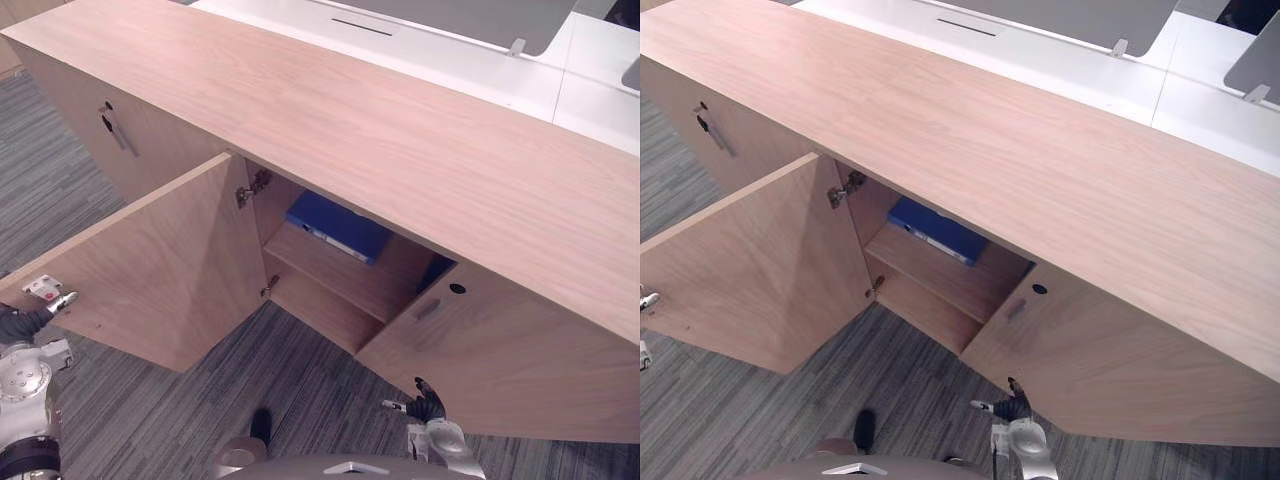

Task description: Walk over to the cabinet, pick up the folder, carry it to the office cabinet, place the folder inside the office cabinet, then close the office cabinet door

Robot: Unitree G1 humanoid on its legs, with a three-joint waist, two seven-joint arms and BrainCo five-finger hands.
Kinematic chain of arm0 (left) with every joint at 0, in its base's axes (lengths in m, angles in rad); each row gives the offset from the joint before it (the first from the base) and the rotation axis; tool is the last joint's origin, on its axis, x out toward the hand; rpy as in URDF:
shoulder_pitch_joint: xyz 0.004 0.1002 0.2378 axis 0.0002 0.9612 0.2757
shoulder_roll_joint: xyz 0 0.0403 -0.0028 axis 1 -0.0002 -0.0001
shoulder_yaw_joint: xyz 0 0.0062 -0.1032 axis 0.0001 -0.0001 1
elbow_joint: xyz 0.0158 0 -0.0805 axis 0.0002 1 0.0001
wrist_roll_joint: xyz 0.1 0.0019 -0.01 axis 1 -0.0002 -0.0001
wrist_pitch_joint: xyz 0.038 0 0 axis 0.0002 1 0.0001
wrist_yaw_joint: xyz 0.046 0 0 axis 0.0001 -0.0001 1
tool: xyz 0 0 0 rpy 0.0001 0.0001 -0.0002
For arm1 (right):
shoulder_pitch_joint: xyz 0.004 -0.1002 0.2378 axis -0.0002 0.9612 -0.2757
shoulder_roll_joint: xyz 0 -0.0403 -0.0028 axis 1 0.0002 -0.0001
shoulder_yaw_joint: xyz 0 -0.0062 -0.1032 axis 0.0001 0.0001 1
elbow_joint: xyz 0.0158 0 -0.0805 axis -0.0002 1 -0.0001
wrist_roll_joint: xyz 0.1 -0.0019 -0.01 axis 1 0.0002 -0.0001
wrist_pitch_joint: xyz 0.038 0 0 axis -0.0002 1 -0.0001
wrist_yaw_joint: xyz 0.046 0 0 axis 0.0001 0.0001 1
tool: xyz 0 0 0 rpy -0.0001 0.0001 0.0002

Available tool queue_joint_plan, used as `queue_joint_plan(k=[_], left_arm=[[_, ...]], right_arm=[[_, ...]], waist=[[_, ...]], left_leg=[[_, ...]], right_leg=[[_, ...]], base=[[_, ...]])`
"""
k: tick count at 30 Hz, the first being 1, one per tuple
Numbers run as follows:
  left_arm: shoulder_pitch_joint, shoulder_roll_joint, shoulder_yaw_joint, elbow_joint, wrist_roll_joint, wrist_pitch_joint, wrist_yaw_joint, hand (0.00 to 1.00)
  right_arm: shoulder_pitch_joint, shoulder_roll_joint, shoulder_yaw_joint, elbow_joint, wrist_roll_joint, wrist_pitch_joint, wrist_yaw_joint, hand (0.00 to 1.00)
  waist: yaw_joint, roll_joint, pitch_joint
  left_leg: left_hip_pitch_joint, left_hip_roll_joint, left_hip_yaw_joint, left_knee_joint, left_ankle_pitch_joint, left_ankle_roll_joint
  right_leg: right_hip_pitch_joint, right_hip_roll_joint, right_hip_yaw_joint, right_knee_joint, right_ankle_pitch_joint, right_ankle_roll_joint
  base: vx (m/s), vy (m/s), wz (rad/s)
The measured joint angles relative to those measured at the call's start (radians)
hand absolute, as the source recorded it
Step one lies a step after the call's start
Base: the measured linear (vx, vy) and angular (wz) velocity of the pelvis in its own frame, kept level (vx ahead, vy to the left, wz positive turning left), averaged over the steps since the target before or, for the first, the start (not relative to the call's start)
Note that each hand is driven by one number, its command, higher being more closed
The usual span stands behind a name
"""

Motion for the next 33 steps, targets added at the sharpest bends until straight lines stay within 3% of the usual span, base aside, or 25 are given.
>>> queue_joint_plan(k=[8,12,21,26,33], left_arm=[[0.144,-0.200,-0.032,-0.195,-0.025,0.001,0.016,0.00],[0.260,-0.315,-0.109,-0.316,-0.073,-0.008,0.008,0.00],[0.387,-0.386,-0.387,-0.352,-0.087,-0.002,-0.169,0.00],[0.420,-0.416,-0.525,-0.328,-0.033,0.009,-0.206,0.00],[0.351,-0.473,-0.596,-0.211,-0.067,0.028,-0.218,0.00]], right_arm=[[0.014,0.017,-0.002,0.001,-0.011,0.007,-0.001,0.00],[0.035,0.030,-0.003,0.001,-0.038,0.010,0.000,0.00],[0.031,0.039,-0.003,0.000,-0.038,0.011,-0.001,0.00],[0.030,0.049,0.001,0.000,-0.038,0.011,-0.001,0.00],[0.033,0.054,0.040,0.000,-0.038,0.024,-0.006,0.00]], waist=[[0.013,0.001,0.000],[0.015,0.012,0.000],[0.006,0.026,-0.006],[-0.023,0.067,-0.013],[-0.052,0.090,-0.029]], left_leg=[[0.008,0.001,0.018,-0.001,0.003,0.000],[0.009,-0.007,0.025,-0.001,0.010,0.001],[0.007,-0.009,0.069,0.000,0.020,0.009],[0.028,-0.001,0.120,0.000,0.018,0.010],[0.056,0.041,0.234,0.000,0.012,0.001]], right_leg=[[-0.005,-0.006,0.023,0.006,0.009,0.011],[-0.010,-0.016,0.036,0.006,0.014,0.018],[-0.037,-0.017,0.104,0.007,0.028,0.020],[-0.041,-0.013,0.160,0.000,0.049,0.021],[-0.075,0.027,0.285,-0.004,0.078,0.019]], base=[[-0.09,0.000,-0.06],[-0.10,0.020,-0.04],[-0.06,0.027,-0.12],[-0.03,0.029,-0.33],[-0.05,-0.010,-0.50]])
